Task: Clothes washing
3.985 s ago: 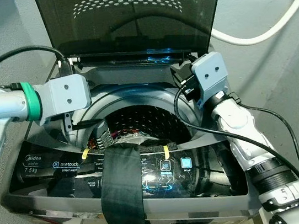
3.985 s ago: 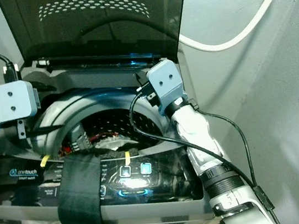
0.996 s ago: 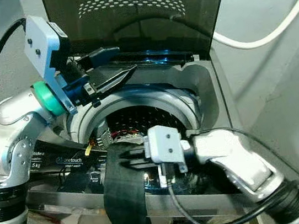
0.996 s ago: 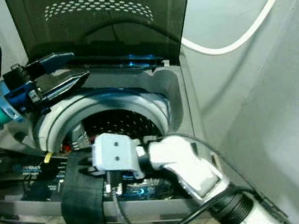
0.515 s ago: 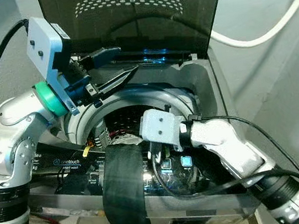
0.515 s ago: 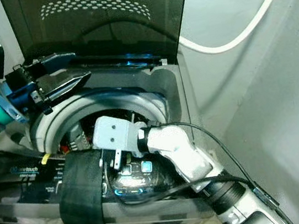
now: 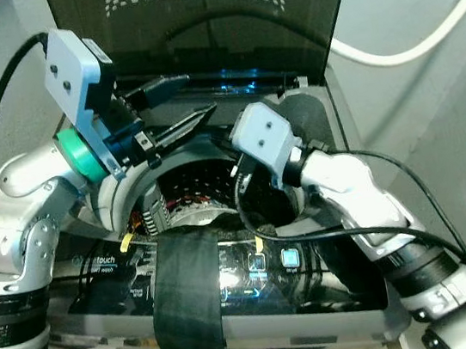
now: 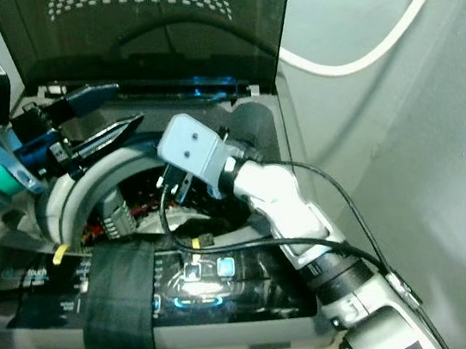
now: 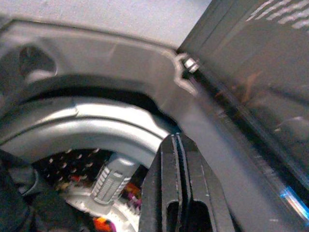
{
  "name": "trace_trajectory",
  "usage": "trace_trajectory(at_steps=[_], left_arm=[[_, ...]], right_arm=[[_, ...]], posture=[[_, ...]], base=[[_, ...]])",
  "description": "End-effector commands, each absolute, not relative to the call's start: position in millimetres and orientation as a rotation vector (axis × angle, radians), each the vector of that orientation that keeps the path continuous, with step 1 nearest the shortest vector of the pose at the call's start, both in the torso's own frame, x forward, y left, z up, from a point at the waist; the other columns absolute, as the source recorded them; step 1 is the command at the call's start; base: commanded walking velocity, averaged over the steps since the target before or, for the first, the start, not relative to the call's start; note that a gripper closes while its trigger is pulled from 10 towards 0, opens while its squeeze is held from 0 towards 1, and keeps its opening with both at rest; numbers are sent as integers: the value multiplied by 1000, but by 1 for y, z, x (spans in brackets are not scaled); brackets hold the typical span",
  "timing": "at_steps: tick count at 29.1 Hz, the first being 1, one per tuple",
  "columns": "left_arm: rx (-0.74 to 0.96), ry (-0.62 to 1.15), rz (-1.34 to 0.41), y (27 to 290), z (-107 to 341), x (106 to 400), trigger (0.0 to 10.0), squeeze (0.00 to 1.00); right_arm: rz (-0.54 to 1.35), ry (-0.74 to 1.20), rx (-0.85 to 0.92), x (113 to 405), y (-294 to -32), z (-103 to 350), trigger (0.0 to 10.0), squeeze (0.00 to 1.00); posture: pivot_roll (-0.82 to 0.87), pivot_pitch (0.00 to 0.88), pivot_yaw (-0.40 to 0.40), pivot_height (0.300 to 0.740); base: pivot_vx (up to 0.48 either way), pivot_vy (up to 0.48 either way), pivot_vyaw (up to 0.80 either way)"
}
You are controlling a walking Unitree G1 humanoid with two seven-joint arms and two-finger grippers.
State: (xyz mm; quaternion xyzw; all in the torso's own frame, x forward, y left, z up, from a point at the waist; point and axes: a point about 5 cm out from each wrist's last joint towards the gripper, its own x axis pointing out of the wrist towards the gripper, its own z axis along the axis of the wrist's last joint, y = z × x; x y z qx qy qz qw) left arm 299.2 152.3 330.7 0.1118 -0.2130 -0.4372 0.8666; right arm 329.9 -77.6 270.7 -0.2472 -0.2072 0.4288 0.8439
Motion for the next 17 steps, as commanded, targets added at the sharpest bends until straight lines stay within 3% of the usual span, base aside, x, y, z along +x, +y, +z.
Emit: trace_trajectory(at_steps=[1,8,17], left_arm=[[244,-448,-930,152,331,297,10000,0],[275,-371,-907,161,333,286,10000,0],[346,-297,-805,178,350,277,10000,0]], right_arm=[[940,-453,-491,324,-84,277,10000,0],[1004,-460,-469,307,-103,305,10000,0],[1263,-182,-395,273,-91,279,10000,0]], posture=[[130,70,26,740],[118,67,47,740],[99,67,60,740]], base=[[0,0,0],[0,0,0],[0,0,0]])
